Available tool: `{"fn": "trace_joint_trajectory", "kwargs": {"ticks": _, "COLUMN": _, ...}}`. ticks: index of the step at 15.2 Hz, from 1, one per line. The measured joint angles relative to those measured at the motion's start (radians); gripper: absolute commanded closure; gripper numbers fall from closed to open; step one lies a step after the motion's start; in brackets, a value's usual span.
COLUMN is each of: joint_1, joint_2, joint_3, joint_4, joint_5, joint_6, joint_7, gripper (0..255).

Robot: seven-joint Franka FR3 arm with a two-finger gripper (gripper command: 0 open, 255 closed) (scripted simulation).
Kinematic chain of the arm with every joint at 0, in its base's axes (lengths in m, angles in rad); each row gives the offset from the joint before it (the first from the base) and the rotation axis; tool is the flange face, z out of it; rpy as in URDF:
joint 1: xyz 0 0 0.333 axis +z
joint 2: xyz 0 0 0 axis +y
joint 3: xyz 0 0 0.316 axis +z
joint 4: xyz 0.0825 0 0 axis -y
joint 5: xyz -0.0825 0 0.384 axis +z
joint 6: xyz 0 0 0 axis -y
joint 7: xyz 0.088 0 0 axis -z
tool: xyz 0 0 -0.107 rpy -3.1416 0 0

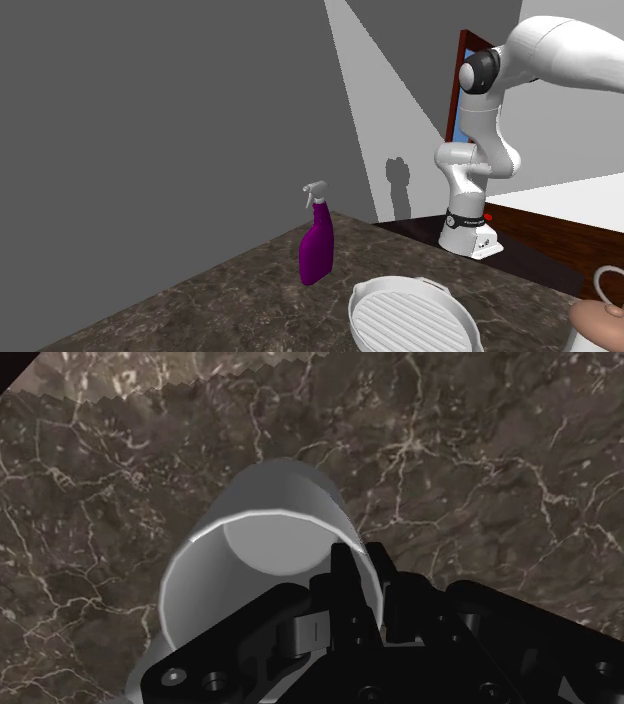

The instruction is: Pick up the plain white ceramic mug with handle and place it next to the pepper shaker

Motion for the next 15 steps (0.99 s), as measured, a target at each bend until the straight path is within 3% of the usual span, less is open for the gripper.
{"fn": "trace_joint_trajectory", "kwargs": {"ticks": 9, "joint_1": 0.017, "joint_2": 0.058, "joint_3": -0.026, "joint_4": -0.054, "joint_5": -0.054, "joint_6": 0.094, "joint_7": 0.039, "gripper": 255}}
{"fn": "trace_joint_trajectory", "kwargs": {"ticks": 15, "joint_1": 0.019, "joint_2": 0.061, "joint_3": -0.028, "joint_4": -0.058, "joint_5": -0.058, "joint_6": 0.101, "joint_7": 0.042, "gripper": 255}}
